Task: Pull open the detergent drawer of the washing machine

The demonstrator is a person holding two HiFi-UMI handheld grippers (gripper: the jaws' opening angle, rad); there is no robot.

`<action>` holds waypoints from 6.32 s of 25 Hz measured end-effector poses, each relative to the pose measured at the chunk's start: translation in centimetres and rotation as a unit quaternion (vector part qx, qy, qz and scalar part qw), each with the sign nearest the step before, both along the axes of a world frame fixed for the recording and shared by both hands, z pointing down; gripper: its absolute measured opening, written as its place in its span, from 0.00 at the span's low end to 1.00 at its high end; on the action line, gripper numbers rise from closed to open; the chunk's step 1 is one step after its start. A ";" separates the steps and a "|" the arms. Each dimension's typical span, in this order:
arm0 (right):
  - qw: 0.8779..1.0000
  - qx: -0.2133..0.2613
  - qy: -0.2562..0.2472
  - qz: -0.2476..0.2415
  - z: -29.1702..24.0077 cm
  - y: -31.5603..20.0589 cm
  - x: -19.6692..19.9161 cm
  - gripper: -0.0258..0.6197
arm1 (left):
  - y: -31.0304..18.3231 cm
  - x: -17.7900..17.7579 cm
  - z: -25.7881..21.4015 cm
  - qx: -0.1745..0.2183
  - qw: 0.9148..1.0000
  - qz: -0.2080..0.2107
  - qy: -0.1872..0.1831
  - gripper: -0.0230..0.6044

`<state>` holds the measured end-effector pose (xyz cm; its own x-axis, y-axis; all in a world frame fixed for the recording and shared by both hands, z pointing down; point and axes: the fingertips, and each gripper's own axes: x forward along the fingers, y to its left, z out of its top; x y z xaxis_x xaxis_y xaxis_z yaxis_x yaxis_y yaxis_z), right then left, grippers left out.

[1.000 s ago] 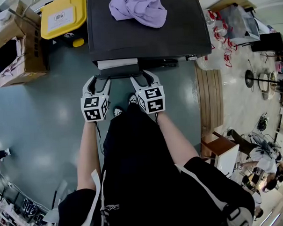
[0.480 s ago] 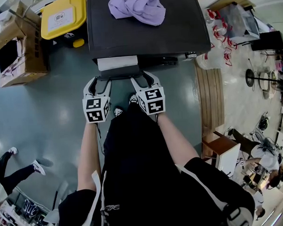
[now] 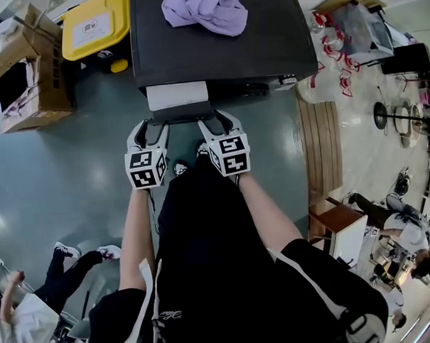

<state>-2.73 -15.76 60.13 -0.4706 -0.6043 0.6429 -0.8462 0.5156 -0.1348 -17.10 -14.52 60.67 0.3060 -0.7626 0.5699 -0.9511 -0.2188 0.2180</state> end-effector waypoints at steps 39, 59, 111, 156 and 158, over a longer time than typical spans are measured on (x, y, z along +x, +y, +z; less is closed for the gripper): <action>1.000 -0.006 0.008 0.024 0.5 4.6 0.7 0.36 | 4.4 0.5 0.1 -0.006 1.000 0.019 0.014 0.44; 1.000 0.008 0.003 0.013 0.2 5.3 1.2 0.33 | 5.2 0.5 -0.1 0.001 1.000 -0.002 -0.003 0.40; 0.998 0.022 0.015 -0.050 2.1 8.0 1.0 0.39 | 7.9 2.2 0.9 0.026 0.998 0.063 0.008 0.44; 0.998 0.009 0.016 -0.054 2.7 13.4 2.6 0.39 | 13.3 3.6 1.2 0.018 0.999 0.050 0.000 0.44; 0.998 0.012 0.014 -0.056 2.6 13.5 2.4 0.39 | 13.5 3.5 1.1 0.019 0.999 0.051 -0.001 0.44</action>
<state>-0.31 -2.23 62.74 -0.5192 -0.5635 0.6426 -0.7857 0.6106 -0.0994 -13.55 -1.00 61.80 0.3820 -0.7485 0.5421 -0.9240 -0.3218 0.2068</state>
